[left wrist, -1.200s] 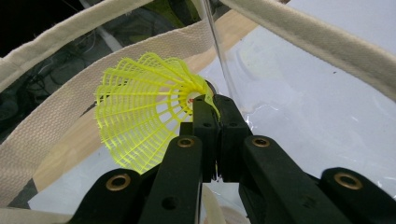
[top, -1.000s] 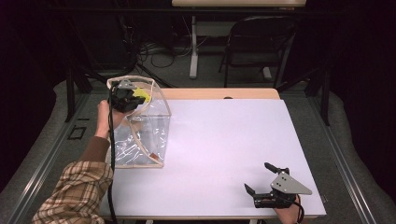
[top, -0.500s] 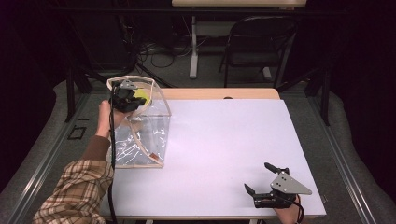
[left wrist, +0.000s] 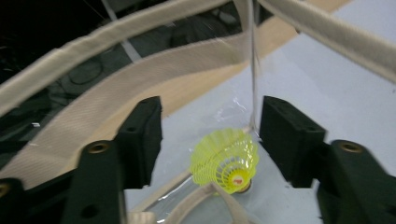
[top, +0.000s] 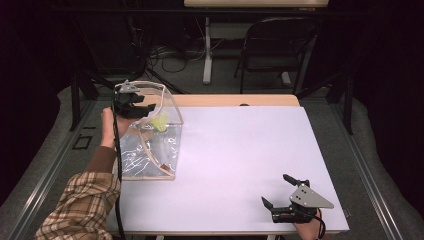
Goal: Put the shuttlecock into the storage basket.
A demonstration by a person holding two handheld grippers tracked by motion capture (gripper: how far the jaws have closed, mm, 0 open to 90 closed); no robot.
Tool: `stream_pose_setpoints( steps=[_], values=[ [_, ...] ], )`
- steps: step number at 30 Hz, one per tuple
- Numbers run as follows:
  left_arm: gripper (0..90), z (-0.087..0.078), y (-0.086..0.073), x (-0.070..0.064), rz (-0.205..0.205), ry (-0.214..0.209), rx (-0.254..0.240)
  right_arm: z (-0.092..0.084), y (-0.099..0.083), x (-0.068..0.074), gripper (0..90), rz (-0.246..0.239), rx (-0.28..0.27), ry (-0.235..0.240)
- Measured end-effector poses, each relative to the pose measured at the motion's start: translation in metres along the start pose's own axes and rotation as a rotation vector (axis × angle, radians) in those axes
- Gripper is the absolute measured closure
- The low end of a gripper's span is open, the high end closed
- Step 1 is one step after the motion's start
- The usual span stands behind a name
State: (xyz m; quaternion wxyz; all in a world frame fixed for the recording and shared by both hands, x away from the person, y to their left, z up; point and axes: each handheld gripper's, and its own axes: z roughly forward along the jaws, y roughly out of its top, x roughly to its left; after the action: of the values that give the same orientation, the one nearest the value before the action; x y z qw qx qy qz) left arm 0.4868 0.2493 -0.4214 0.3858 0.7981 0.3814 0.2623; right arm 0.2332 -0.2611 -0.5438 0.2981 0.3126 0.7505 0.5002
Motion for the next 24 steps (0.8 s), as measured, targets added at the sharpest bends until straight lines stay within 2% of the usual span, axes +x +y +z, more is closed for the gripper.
stream_pose_setpoints(
  steps=[3,7,12,16,24],
  values=[
    [29.3,-0.013,0.000,0.002,-0.015,0.031,-0.040,0.000,0.000,0.000,0.9,0.001,-0.002,0.000],
    [24.1,-0.021,0.000,0.003,-0.021,0.046,-0.052,0.000,0.000,0.000,0.9,0.002,0.001,-0.001],
    [16.5,-0.031,0.000,0.003,-0.028,0.048,-0.067,0.000,0.000,0.000,0.9,0.002,-0.002,-0.002],
    [14.2,-0.039,0.000,0.001,-0.029,0.042,-0.078,0.000,0.000,0.000,0.9,0.002,-0.002,0.000],
    [5.0,-0.060,0.000,-0.008,-0.018,0.033,-0.088,-0.001,-0.001,-0.001,0.9,0.011,-0.004,0.001]
  ],
)
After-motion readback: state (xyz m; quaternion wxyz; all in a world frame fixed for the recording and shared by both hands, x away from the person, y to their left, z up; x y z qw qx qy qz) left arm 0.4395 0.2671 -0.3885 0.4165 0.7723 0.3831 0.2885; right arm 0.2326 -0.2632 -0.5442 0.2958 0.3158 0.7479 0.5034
